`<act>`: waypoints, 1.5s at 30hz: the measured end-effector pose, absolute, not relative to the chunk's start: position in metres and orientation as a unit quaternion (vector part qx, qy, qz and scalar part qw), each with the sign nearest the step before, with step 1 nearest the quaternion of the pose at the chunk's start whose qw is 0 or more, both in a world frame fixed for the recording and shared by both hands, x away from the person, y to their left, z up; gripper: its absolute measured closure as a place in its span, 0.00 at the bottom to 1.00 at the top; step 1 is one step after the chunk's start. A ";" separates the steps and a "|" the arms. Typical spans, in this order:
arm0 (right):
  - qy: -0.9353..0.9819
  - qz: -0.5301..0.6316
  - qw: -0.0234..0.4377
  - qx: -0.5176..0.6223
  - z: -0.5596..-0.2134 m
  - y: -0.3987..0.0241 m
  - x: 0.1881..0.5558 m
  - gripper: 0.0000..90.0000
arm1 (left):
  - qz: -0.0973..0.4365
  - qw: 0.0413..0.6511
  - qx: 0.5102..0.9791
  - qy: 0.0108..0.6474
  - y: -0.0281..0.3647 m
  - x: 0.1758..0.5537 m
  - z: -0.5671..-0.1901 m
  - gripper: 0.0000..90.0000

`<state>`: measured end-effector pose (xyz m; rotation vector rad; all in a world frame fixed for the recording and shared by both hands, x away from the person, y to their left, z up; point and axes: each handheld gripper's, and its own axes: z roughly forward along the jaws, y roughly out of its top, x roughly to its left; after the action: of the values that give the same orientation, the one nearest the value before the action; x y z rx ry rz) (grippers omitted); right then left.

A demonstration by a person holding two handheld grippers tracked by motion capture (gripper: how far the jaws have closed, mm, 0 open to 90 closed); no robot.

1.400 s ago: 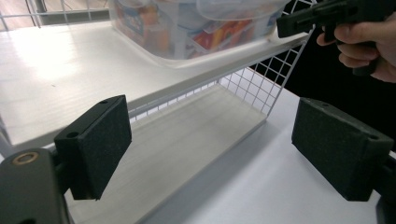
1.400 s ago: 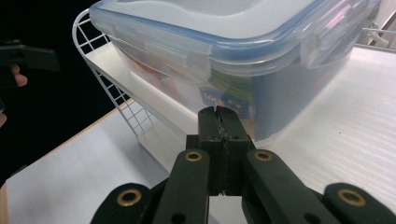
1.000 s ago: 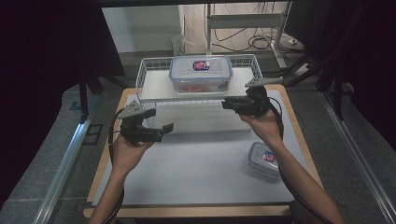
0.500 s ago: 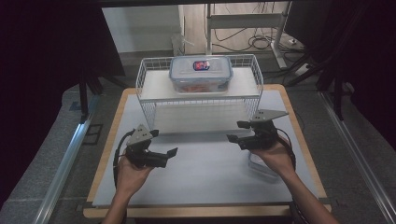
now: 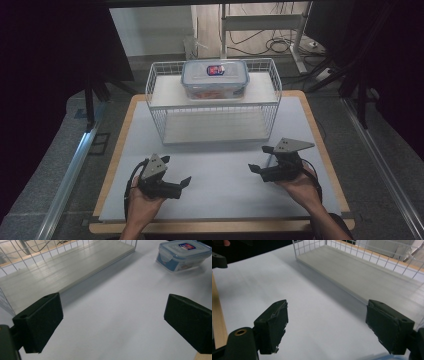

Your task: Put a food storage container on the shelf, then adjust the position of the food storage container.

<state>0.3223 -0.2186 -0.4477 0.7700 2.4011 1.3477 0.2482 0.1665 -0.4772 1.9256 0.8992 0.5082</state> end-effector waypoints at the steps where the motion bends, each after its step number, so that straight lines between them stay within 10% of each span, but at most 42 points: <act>1: 0.831 0.466 0.142 0.268 -0.451 -0.220 0.320 0.20 | 0.207 0.460 0.782 0.367 0.167 0.247 -0.479 0.02; 32: 0.844 0.413 0.146 0.309 -0.476 -0.234 0.317 0.28 | 0.226 0.426 0.791 0.376 0.169 0.239 -0.501 0.02; 45: 0.823 0.383 0.192 0.373 -0.462 -0.290 0.334 0.99 | 0.227 0.421 0.793 0.378 0.169 0.239 -0.503 0.02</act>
<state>0.3339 -0.2900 -0.4623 1.0470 2.3105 1.0748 0.2393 0.1693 -0.5026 1.9853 0.9469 0.5693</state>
